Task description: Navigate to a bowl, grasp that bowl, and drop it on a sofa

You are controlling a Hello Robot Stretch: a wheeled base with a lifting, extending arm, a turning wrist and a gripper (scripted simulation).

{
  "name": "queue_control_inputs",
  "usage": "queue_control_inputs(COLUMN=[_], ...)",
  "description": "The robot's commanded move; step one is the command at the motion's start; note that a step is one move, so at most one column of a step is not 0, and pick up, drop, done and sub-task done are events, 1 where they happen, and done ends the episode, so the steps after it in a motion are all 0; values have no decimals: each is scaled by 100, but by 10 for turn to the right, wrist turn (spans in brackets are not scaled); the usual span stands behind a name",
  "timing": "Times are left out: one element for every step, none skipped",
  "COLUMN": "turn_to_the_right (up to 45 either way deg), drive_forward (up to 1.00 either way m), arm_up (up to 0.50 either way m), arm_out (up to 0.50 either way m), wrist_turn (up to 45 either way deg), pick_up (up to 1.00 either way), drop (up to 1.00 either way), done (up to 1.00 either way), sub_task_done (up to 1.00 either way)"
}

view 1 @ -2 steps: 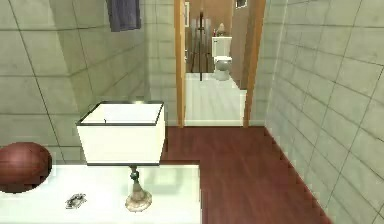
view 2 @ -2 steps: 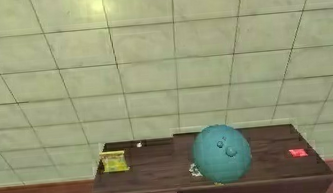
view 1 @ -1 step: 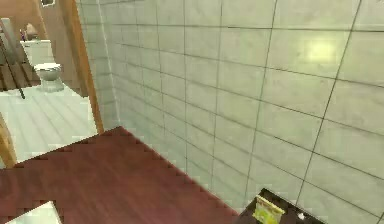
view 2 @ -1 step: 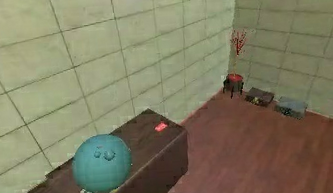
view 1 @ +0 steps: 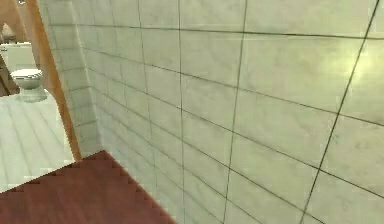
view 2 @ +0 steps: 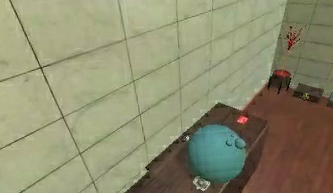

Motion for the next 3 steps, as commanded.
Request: queue_control_inputs(turn_to_the_right=[-450, -120, 0], drive_forward=[0, 0, 65], arm_up=[0, 0, 0], arm_out=[0, 0, 0], wrist_turn=[0, 0, 0], pick_up=[0, 0, 0], drop=[0, 0, 0], done=[0, 0, 0], sub_task_done=[0, 0, 0])
